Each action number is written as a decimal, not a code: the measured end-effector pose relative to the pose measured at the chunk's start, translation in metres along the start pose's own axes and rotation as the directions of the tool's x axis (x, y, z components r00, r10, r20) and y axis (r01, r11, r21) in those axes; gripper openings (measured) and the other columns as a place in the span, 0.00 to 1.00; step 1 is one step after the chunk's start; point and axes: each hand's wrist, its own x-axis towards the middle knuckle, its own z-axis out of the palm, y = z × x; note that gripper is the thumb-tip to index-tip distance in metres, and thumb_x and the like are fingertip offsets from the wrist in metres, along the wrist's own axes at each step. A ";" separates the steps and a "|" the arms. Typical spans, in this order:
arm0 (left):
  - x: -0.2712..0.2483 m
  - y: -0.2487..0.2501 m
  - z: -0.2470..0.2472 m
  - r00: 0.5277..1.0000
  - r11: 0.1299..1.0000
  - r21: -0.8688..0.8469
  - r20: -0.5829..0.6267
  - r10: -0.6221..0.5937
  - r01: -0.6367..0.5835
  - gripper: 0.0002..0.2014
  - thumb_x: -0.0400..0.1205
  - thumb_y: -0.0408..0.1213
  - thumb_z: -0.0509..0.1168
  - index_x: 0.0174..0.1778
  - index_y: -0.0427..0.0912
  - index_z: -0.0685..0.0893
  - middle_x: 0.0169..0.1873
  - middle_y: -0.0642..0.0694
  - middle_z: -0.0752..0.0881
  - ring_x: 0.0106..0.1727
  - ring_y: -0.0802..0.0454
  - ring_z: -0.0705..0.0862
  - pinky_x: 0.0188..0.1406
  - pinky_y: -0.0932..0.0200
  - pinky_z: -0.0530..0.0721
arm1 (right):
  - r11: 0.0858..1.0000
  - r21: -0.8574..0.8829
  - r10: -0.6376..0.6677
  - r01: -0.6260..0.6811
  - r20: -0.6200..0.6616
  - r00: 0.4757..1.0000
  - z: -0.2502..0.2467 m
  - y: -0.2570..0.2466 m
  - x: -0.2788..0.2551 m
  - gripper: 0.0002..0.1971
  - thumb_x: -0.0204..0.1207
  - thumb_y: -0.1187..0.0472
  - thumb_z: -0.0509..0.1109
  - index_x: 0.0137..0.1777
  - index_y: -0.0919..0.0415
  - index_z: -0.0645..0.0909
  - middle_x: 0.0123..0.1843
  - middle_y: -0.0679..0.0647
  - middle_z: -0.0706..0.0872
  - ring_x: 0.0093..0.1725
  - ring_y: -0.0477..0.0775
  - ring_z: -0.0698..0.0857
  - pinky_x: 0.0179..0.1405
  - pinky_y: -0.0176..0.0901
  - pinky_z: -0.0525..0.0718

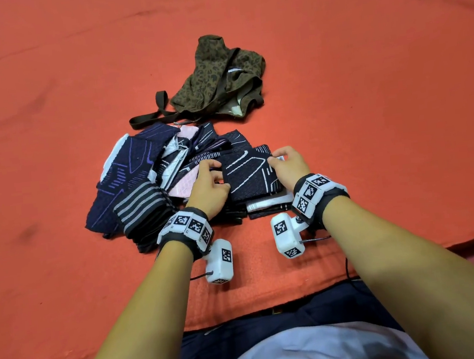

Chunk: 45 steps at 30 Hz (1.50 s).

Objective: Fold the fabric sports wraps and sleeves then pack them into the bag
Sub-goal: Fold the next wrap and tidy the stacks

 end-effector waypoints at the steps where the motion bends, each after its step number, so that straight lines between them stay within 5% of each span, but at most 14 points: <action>1: -0.001 0.002 0.001 1.000 1.000 -0.015 0.020 0.009 -0.008 0.21 0.80 0.19 0.62 0.62 0.46 0.68 0.43 0.47 0.83 0.38 0.51 0.83 0.46 0.48 0.85 | 1.000 -0.018 0.005 -0.006 -0.017 1.000 -0.002 0.001 0.001 0.04 0.82 0.60 0.67 0.55 0.53 0.78 0.51 0.54 0.86 0.50 0.59 0.86 0.48 0.48 0.82; 6: 0.000 0.002 0.012 0.992 0.980 0.169 0.095 0.086 -0.101 0.21 0.79 0.24 0.65 0.63 0.51 0.76 0.53 0.48 0.82 0.43 0.49 0.85 0.60 0.48 0.86 | 0.980 -0.201 -0.020 0.005 -0.073 0.997 -0.012 0.002 0.003 0.10 0.77 0.67 0.65 0.53 0.51 0.75 0.44 0.53 0.84 0.45 0.62 0.87 0.44 0.52 0.86; 10: 0.000 0.005 0.016 0.988 0.934 0.345 0.147 0.043 -0.092 0.26 0.78 0.26 0.69 0.72 0.47 0.80 0.65 0.43 0.80 0.58 0.47 0.85 0.69 0.51 0.80 | 0.926 -0.377 -0.026 0.019 -0.014 1.000 -0.015 -0.001 0.000 0.15 0.75 0.70 0.63 0.59 0.57 0.77 0.54 0.58 0.85 0.53 0.64 0.86 0.47 0.48 0.82; 14: -0.002 0.006 0.015 0.986 0.895 0.430 0.159 0.058 -0.122 0.26 0.79 0.30 0.70 0.75 0.47 0.79 0.63 0.46 0.78 0.59 0.55 0.79 0.62 0.66 0.72 | 0.792 -0.585 -0.208 0.174 0.010 0.978 -0.008 -0.010 -0.008 0.19 0.72 0.69 0.64 0.63 0.60 0.75 0.62 0.61 0.77 0.60 0.66 0.80 0.60 0.56 0.82; 17: 0.000 0.005 0.008 0.987 0.887 0.438 0.121 0.101 -0.145 0.22 0.79 0.30 0.69 0.69 0.47 0.83 0.59 0.45 0.80 0.57 0.54 0.81 0.59 0.66 0.72 | 0.764 -0.529 -0.312 0.369 0.198 0.929 0.010 -0.017 -0.012 0.16 0.72 0.69 0.65 0.58 0.55 0.77 0.58 0.57 0.78 0.57 0.62 0.81 0.60 0.54 0.82; 20: 0.002 0.001 -0.007 0.990 0.851 0.506 0.055 0.131 -0.140 0.21 0.76 0.25 0.68 0.64 0.44 0.85 0.56 0.42 0.81 0.50 0.53 0.81 0.57 0.64 0.76 | 0.755 -0.502 -0.267 0.422 0.353 0.897 0.028 -0.015 -0.017 0.14 0.74 0.66 0.67 0.58 0.55 0.78 0.57 0.57 0.82 0.56 0.60 0.83 0.59 0.53 0.82; 29: 0.000 -0.026 -0.021 0.995 0.733 0.676 0.006 0.098 -0.076 0.20 0.76 0.39 0.71 0.65 0.45 0.84 0.61 0.38 0.80 0.67 0.39 0.76 0.74 0.51 0.69 | 0.729 -0.576 -0.149 0.369 0.393 0.907 0.041 -0.005 -0.016 0.17 0.76 0.64 0.67 0.65 0.57 0.75 0.65 0.59 0.76 0.56 0.63 0.83 0.57 0.55 0.84; 33: 0.000 -0.022 -0.021 0.994 0.704 0.705 0.108 0.016 -0.088 0.29 0.75 0.48 0.74 0.72 0.45 0.79 0.63 0.39 0.81 0.67 0.39 0.77 0.72 0.49 0.72 | 0.653 -0.567 -0.229 0.502 0.484 0.844 0.052 -0.010 -0.022 0.20 0.74 0.61 0.70 0.67 0.54 0.78 0.65 0.56 0.76 0.59 0.61 0.83 0.59 0.54 0.83; 40: -0.003 -0.016 -0.028 0.989 0.768 0.626 0.045 0.142 -0.139 0.21 0.75 0.33 0.74 0.66 0.44 0.84 0.61 0.42 0.84 0.63 0.46 0.81 0.58 0.68 0.66 | 0.570 -0.610 -0.194 0.551 0.552 0.811 0.062 -0.016 -0.024 0.26 0.76 0.62 0.66 0.76 0.53 0.75 0.69 0.55 0.80 0.68 0.61 0.81 0.64 0.55 0.82; 45: -0.005 -0.011 -0.033 0.979 0.791 0.593 -0.023 0.202 -0.149 0.16 0.76 0.26 0.68 0.57 0.44 0.88 0.57 0.43 0.85 0.61 0.47 0.82 0.58 0.67 0.68 | 0.526 -0.618 -0.164 0.584 0.600 0.783 0.061 -0.018 -0.022 0.30 0.74 0.65 0.65 0.78 0.51 0.73 0.69 0.55 0.82 0.66 0.61 0.82 0.62 0.58 0.84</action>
